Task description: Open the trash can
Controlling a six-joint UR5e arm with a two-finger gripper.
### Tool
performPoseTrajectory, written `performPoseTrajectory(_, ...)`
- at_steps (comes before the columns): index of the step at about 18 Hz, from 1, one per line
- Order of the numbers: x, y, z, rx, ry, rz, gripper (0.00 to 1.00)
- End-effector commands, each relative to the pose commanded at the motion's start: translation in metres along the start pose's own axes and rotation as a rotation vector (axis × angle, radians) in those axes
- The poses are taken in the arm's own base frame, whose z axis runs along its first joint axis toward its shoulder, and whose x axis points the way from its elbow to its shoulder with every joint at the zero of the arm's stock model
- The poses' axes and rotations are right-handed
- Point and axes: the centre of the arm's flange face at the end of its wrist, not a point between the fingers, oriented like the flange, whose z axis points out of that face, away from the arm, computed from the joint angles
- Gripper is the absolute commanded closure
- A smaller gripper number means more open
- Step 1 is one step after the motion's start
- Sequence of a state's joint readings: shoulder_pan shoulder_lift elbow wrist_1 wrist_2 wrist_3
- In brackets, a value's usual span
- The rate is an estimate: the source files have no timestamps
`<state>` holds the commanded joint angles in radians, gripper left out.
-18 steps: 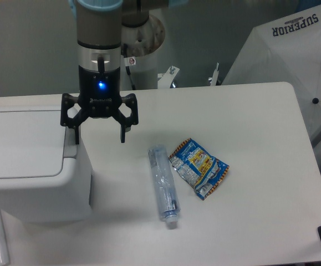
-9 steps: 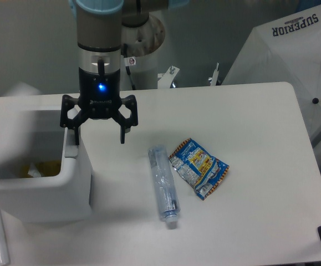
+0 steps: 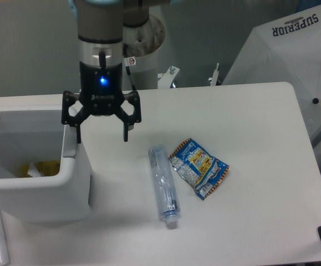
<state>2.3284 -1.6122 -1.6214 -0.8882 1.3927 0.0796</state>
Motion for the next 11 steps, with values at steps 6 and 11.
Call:
performPoseTrajectory(6,-0.056,0.000,0.015,-0.080,-0.206,0.166,0.00)
performPoseTrajectory(11,-0.094,0.004,0.029,-0.123,-0.238,0.182,0.00)
